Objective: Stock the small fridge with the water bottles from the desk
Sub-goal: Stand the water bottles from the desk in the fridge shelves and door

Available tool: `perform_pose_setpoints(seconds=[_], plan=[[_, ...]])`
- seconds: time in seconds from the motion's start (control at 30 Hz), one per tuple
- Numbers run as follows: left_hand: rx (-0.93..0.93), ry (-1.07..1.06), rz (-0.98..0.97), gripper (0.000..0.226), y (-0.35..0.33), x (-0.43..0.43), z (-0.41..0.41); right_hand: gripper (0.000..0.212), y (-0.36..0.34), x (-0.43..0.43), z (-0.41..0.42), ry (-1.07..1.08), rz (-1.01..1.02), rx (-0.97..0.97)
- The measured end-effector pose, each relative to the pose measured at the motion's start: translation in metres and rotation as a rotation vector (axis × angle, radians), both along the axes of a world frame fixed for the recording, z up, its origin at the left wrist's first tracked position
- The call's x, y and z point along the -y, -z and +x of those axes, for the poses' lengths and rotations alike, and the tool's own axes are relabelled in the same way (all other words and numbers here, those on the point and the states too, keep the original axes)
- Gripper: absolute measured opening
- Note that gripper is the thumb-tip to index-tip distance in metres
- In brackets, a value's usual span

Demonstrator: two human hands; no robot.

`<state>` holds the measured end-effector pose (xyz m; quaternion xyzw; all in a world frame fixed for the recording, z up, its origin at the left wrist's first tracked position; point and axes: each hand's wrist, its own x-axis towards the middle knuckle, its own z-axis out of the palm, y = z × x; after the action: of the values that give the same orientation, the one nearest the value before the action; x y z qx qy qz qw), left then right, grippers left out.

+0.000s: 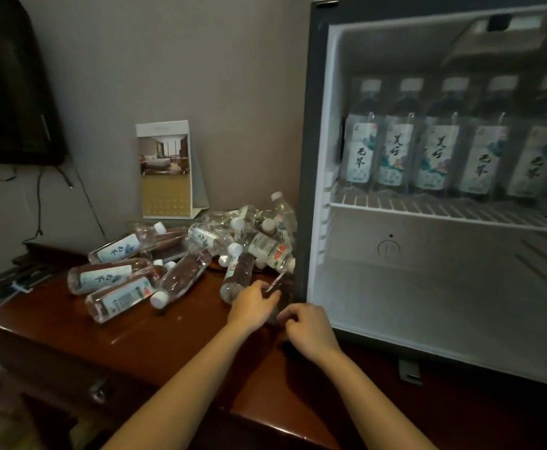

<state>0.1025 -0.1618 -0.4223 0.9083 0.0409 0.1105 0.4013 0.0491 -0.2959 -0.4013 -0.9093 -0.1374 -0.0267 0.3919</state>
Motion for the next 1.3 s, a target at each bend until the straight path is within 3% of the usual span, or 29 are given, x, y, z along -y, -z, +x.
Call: perform_pose_setpoints(seconds=[0.17, 0.27, 0.43, 0.57, 0.73, 0.9, 1.1, 1.3], plan=[[-0.119, -0.033, -0.347, 0.032, 0.006, -0.006, 0.008, 0.04, 0.014, -0.008, 0.002, 0.094, 0.037, -0.05], [-0.213, 0.009, -0.508, 0.043, 0.003, -0.018, 0.002, 0.039, 0.02, -0.018, 0.009, 0.133, 0.14, -0.159], [-0.436, 0.147, -0.358, 0.033, -0.008, -0.054, -0.026, 0.034, 0.02, -0.042, 0.016, 0.266, 0.503, -0.361], [-0.5, 0.272, -0.196, 0.025, -0.017, -0.066, -0.049, 0.039, 0.009, -0.059, 0.014, 0.293, 0.662, -0.437], [-0.381, 0.246, -0.199, 0.06, -0.009, -0.058, -0.073, 0.088, 0.007, -0.075, 0.002, 0.328, 0.706, -0.468], [-0.263, 0.319, -0.187, 0.071, -0.004, -0.054, -0.085, 0.106, 0.007, -0.069, -0.005, 0.272, 0.869, -0.496], [-0.308, 0.476, -0.352, 0.103, -0.008, -0.065, -0.096, 0.118, 0.006, -0.062, -0.014, 0.071, 0.932, -0.411], [-0.328, 0.541, -0.402, 0.112, -0.014, -0.073, -0.099, 0.098, 0.004, -0.059, -0.022, -0.12, 0.861, -0.323]])
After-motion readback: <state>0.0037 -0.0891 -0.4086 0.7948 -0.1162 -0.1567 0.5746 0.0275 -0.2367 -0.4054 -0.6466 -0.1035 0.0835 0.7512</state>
